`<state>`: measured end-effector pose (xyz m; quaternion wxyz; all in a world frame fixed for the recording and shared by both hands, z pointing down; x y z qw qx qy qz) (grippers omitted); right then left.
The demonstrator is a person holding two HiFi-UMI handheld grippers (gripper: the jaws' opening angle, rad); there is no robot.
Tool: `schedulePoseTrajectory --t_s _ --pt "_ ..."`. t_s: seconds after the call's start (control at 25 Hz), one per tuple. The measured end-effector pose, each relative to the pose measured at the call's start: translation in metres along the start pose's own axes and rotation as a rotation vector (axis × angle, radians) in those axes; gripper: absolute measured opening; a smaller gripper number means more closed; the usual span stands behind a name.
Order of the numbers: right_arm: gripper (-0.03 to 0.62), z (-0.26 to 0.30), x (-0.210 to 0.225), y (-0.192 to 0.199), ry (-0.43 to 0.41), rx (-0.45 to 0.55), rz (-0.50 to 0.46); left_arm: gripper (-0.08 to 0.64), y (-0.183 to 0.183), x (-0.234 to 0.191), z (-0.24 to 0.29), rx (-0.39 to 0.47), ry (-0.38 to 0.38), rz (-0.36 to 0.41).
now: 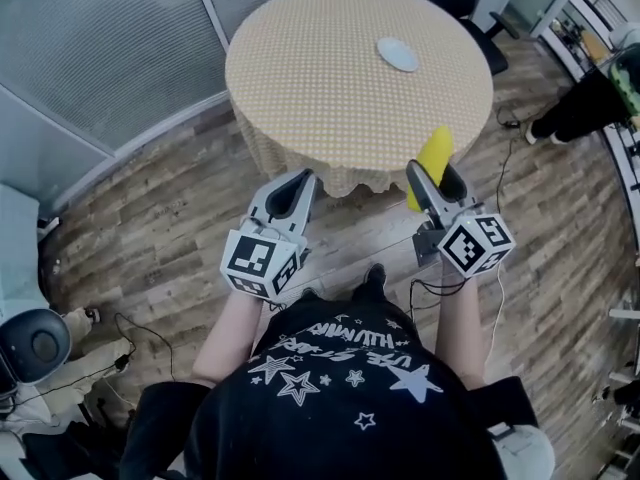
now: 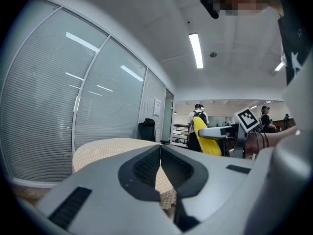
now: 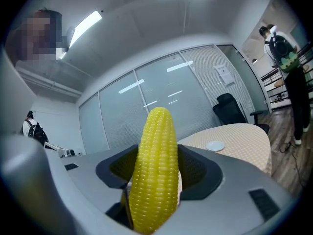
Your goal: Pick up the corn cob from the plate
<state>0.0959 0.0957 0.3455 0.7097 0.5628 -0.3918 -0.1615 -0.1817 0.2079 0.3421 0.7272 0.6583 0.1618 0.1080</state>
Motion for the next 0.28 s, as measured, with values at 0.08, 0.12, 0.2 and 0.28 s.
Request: schedulePoseTrajectory --t_s 0.08,0.12,0.2,0.28 --pt "0.258 0.001 -0.012 0.005 0.01 -0.009 -0.011 0.008 0.001 -0.005 -0.009 -0.002 0.009 -0.008" --pt "0.258 0.001 -0.017 0.008 0.012 -0.01 -0.015 0.008 0.001 -0.007 -0.013 -0.003 0.015 -0.011" --pt "0.258 0.001 -0.027 0.012 0.015 -0.01 -0.023 0.008 0.003 -0.01 -0.021 -0.006 0.028 -0.015" --pt "0.258 0.0 -0.038 0.017 0.018 -0.01 -0.031 0.008 0.005 -0.012 -0.029 -0.009 0.041 -0.018"
Point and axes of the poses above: the fingertips, and each gripper's own axes: z forward along the fingers, x to its right, y out of its underside, the point moved 10 cm from there along -z, backward along the fingers, and after that the axes turned 4 degrees about y, right-handed, at the moved point
